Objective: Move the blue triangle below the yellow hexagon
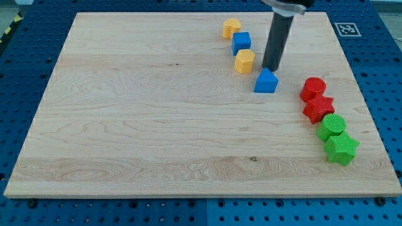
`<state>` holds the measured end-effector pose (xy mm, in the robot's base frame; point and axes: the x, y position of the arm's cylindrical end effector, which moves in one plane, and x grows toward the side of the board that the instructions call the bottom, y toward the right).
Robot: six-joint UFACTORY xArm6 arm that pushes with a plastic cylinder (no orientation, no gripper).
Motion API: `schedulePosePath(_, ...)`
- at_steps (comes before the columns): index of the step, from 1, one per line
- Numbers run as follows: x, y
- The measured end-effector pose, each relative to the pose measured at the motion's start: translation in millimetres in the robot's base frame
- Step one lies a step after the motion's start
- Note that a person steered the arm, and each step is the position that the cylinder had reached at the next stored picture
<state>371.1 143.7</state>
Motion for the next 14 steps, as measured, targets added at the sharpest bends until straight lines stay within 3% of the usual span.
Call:
schedulePosePath(6, 61, 5)
schedulePosePath(9, 46, 5)
schedulePosePath(14, 67, 5)
